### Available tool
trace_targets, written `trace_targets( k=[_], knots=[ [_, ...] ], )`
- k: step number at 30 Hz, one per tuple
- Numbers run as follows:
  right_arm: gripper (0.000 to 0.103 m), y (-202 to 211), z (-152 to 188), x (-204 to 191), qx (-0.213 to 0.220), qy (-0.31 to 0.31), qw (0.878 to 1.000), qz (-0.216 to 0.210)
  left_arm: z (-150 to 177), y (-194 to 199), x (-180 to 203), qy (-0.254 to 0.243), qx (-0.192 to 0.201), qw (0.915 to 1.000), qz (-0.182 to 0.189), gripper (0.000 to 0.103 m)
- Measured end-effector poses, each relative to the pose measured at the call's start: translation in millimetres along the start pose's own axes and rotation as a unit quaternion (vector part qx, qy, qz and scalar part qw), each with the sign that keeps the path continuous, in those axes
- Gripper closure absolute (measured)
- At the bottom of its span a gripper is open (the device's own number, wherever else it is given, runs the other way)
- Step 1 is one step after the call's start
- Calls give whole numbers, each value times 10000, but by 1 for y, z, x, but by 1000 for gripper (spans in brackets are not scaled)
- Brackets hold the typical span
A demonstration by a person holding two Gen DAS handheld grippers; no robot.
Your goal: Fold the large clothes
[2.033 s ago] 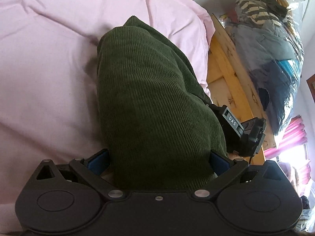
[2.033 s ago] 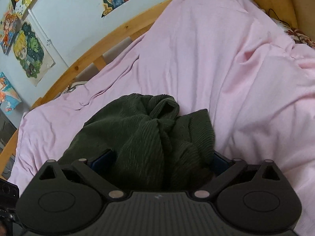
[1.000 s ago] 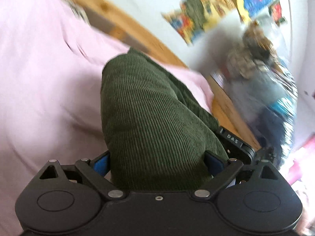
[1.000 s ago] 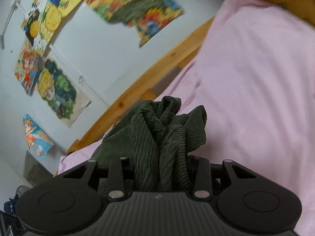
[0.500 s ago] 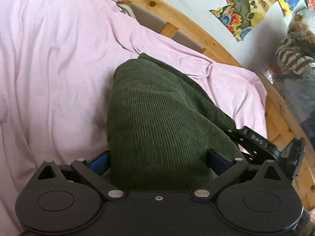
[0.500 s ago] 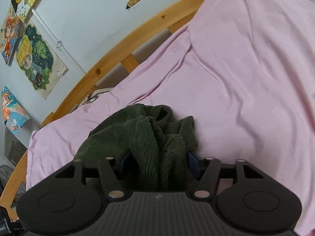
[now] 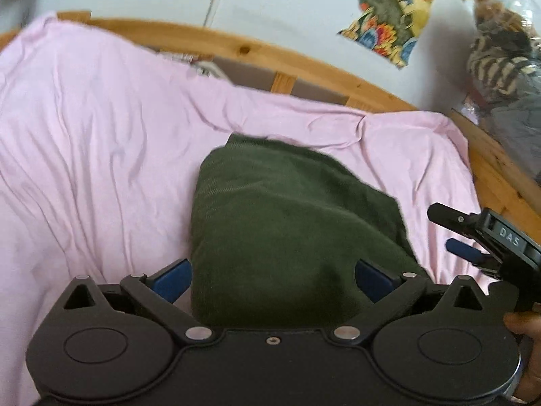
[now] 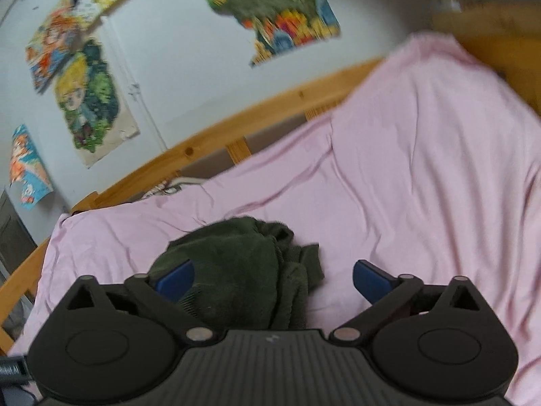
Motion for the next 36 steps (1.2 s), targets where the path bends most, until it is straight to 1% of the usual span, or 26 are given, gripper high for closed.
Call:
trace_targets(
  k=[3,4,8,12,16,20,24,27,30,33,36],
  knots=[
    [1,30,-5,-15,290,377,9988,100,-2,24,9,-100,177,9998,-47,1],
    [1,40,-7,-20,387,449,9982,112,-3,35,11,-124,291,9995,-59,1],
    [0,81,-11,-37,806,611,9948,133,-5,79,17,-188,713,9972,-118,1],
    [0,118,-12,-51,1145,773,9903,152,-1,124,19,-351,1137,9925,-297,1],
    [0,150,-4,-65,1377,962,9857,161,6,160,19,-454,1464,9873,-419,1],
    [0,178,11,-76,1532,1171,9810,220,18,187,19,-529,1624,9840,-516,1],
    [0,200,29,-83,1582,1237,9792,278,38,201,23,-702,1699,9810,-620,1],
    [0,211,46,-86,1543,1307,9788,326,55,204,22,-671,1719,9807,-646,1],
    [0,218,67,-87,1403,1415,9792,371,74,200,15,-577,1672,9821,-650,1],
    [0,222,87,-84,1166,1558,9795,528,96,192,4,-487,1573,9834,-758,0],
    [0,221,92,-80,1032,1493,9817,569,114,184,-4,-521,1443,9842,-887,0]
  ],
)
Point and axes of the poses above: each gripper's, at about its wrist camera, not at the fingertips, and y roughly against the way its jaws point, x to its right, z to its underside, the point moved 3 cm from there along -y, roughly the way its jaws point, and after that the axes turned 9 degrees about y, right-handed, at the moved point
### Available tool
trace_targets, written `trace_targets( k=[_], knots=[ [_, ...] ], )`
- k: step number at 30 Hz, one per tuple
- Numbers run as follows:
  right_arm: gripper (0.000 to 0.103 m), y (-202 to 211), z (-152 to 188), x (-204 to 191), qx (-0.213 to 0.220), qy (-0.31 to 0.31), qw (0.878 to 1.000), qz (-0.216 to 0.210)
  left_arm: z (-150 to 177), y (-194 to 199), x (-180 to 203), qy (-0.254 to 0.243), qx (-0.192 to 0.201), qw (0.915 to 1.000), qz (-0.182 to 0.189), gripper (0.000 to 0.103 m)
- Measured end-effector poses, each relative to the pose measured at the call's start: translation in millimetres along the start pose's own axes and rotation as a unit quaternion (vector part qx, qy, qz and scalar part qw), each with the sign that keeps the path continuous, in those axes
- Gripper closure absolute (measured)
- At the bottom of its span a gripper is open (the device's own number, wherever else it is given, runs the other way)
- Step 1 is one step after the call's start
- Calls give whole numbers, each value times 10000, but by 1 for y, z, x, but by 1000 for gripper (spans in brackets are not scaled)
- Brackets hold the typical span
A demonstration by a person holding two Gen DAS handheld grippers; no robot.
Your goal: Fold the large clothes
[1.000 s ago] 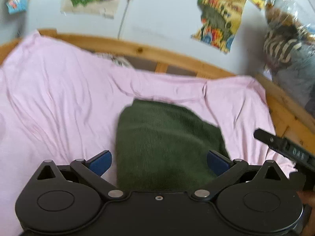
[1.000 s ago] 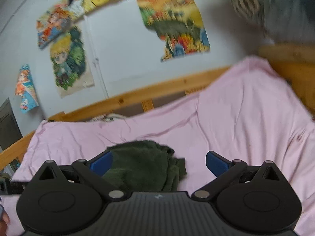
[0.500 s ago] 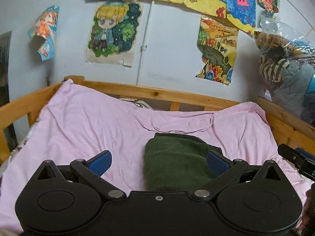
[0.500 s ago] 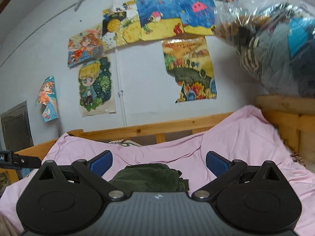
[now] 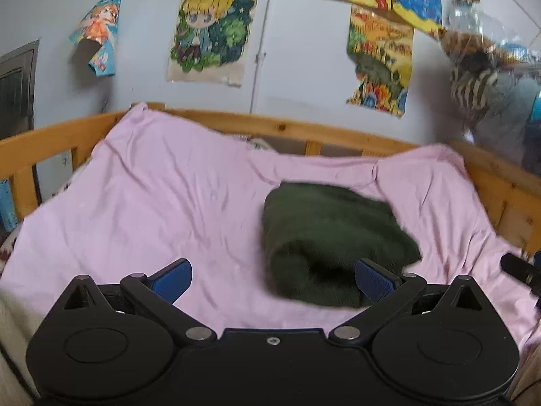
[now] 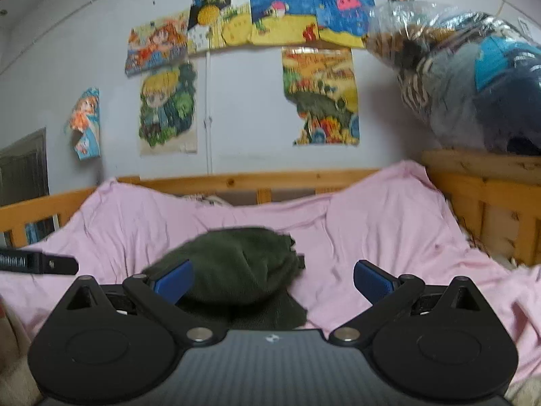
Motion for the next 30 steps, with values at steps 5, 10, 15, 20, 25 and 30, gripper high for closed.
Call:
trace_targets(
  k=[5,10,15,20,25,30],
  knots=[
    [0,-8,5,3,-177,-123,9997,86,9,-9,-2,-32,-195,9997,-154,0],
    [0,-13,6,0,-271,-60,9996,53,9,-12,-5,-28,-214,9995,-250,0],
    [0,-13,7,-2,-301,-9,9995,40,9,-13,-5,-25,-222,9994,-259,0],
    [0,-12,7,-1,-308,-25,9995,55,9,-12,-5,-25,-215,9995,-249,1],
    [0,-13,7,-1,-307,-21,9995,51,9,-13,-6,-18,-213,9995,-241,1],
    [0,-13,7,0,-309,-23,9995,45,9,-13,-6,-14,-212,9995,-241,0]
  ],
)
Point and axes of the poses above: each gripper's, at about its wrist camera, not at the fingertips, and y roughly against the way its jaws point, x to its right, z to its underside, the point moved 3 cm from there along -y, roughly the way its jaws point, and after that the axes turned 9 degrees about y, right-handed, at the moved point
